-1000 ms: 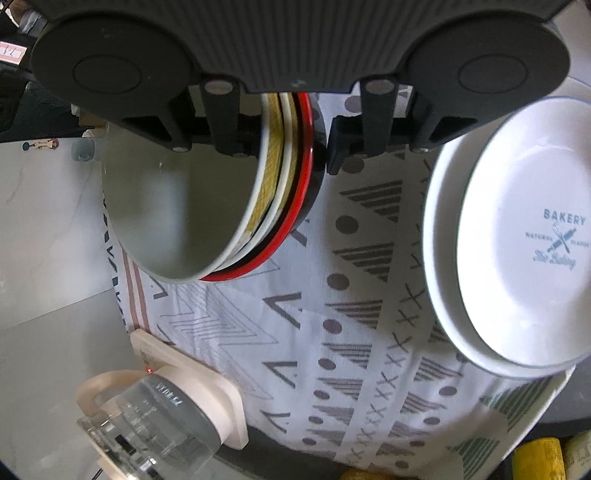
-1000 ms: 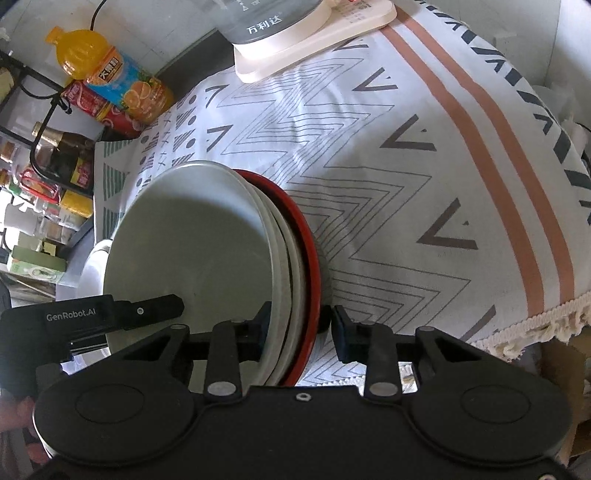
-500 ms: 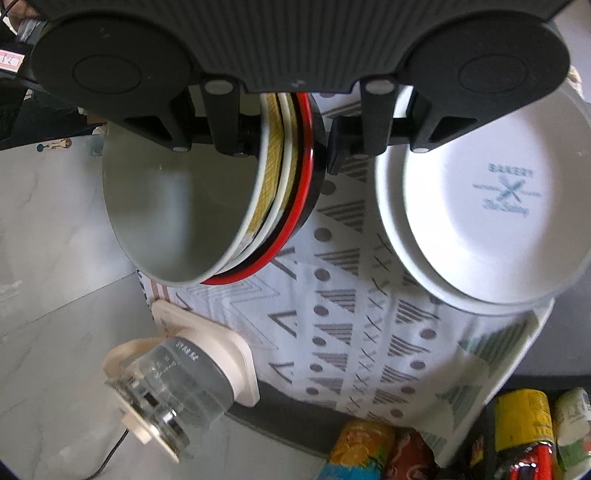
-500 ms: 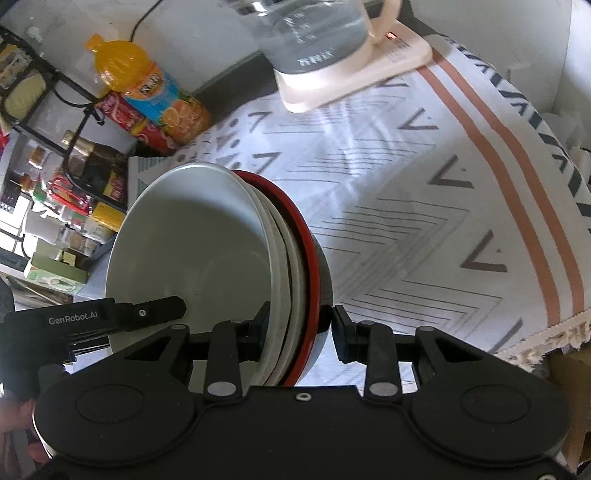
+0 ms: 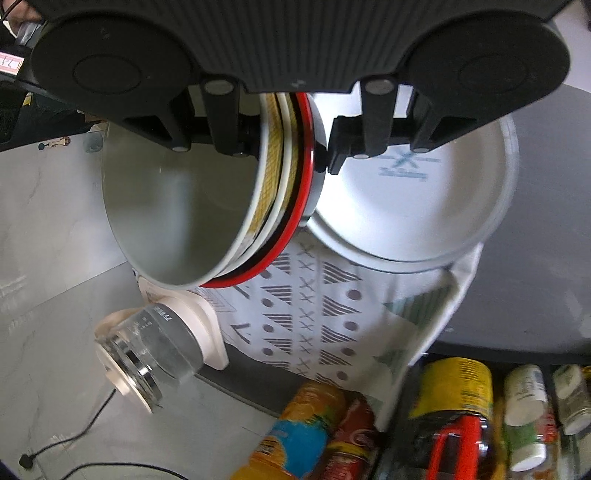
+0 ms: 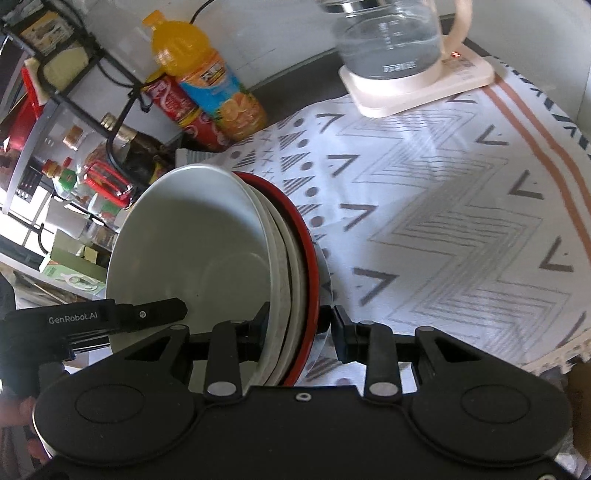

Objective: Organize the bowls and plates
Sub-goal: 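Carry the red bowl stack with both grippers and lower it onto the plate stack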

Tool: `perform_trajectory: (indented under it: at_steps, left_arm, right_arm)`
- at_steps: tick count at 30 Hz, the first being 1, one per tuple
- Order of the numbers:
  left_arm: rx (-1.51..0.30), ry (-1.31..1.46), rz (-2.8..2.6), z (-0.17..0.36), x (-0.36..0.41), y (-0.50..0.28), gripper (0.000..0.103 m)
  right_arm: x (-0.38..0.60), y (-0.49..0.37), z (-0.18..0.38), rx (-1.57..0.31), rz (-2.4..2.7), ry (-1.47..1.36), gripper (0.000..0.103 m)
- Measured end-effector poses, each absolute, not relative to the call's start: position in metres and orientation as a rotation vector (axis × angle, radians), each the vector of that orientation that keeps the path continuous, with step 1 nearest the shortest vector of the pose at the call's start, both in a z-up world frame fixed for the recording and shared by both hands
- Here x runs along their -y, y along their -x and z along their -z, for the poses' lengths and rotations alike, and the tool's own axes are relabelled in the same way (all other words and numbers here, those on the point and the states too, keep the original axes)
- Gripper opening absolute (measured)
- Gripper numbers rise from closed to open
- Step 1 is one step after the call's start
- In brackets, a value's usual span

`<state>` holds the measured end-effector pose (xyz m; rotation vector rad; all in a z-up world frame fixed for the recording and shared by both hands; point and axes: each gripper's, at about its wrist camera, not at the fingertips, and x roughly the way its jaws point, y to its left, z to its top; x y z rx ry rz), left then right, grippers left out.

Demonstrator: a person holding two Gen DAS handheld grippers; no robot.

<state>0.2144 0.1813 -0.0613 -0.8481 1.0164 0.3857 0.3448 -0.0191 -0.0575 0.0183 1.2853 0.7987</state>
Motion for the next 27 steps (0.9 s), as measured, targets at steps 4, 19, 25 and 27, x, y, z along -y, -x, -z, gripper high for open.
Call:
perform_trajectory:
  at_steps: [4,19,25,27]
  left_arm:
    - [-1.019,0.848,-0.388,0.062,-0.198,-0.198,0.028]
    - [-1.073,0.845,-0.404,0.078,-0.244,-0.159,0.026]
    - [-1.115,0.839,-0.386,0.089,-0.253,-0.154,0.026]
    - [-1.125,0.836,-0.382,0.092,-0.255,-0.154,0.026]
  right_arm:
    - [0.003,-0.330,0.058,-1.294,-0.796,-0.021,0.031]
    - [-0.050,-0.288,0.070,-1.346,-0.764,-0.010,0.031]
    - [-0.058,-0.277,0.079,-1.369,-0.734,-0.010,0.031]
    - [-0.059,-0.274,0.082,-1.376,-0.722,-0.014,0.031]
